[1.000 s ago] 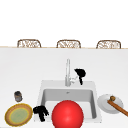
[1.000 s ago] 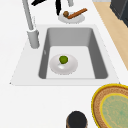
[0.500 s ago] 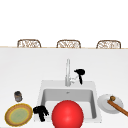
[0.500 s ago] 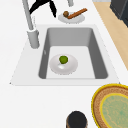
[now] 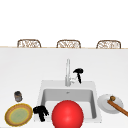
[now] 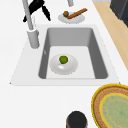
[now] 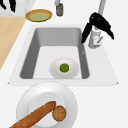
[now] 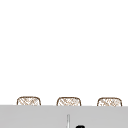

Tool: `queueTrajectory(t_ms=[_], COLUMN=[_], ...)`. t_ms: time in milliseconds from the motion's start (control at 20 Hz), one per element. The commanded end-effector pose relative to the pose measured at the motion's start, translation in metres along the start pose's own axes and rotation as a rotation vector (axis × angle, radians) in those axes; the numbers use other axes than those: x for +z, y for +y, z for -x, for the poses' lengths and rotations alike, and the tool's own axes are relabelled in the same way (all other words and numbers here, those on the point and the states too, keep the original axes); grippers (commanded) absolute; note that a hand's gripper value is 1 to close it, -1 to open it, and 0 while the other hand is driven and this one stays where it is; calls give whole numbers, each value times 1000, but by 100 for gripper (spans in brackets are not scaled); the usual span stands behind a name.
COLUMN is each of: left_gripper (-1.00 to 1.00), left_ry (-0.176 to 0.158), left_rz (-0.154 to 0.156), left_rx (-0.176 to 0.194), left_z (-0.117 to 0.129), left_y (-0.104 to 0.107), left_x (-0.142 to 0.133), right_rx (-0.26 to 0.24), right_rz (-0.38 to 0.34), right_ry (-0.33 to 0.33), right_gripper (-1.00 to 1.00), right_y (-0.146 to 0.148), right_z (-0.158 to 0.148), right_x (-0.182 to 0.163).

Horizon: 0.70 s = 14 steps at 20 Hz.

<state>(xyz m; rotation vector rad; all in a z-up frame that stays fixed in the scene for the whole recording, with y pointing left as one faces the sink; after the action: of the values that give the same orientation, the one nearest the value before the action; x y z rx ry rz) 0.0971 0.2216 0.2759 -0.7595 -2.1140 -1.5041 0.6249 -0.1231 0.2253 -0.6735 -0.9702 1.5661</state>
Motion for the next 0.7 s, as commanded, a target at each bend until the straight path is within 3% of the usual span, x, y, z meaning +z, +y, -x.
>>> queueTrajectory(t_ms=[0, 200, 550, 650], left_gripper=[0, 0, 0, 0], left_ry=[0, 0, 0, 0], left_rz=[0, 0, 0, 0], left_rx=[0, 0, 0, 0], left_z=[0, 0, 0, 0], left_y=[0, 0, 0, 0], left_x=[0, 0, 0, 0], right_rx=[54, 60, 20, 2], right_rz=[-68, -115, -230, -301], right_ry=[38, 49, 35, 41], right_gripper=[-100, -100, -100, -100], right_y=[1, 1, 1, 1], right_z=[0, 3, 23, 23], right_x=[-29, -59, -101, -111])
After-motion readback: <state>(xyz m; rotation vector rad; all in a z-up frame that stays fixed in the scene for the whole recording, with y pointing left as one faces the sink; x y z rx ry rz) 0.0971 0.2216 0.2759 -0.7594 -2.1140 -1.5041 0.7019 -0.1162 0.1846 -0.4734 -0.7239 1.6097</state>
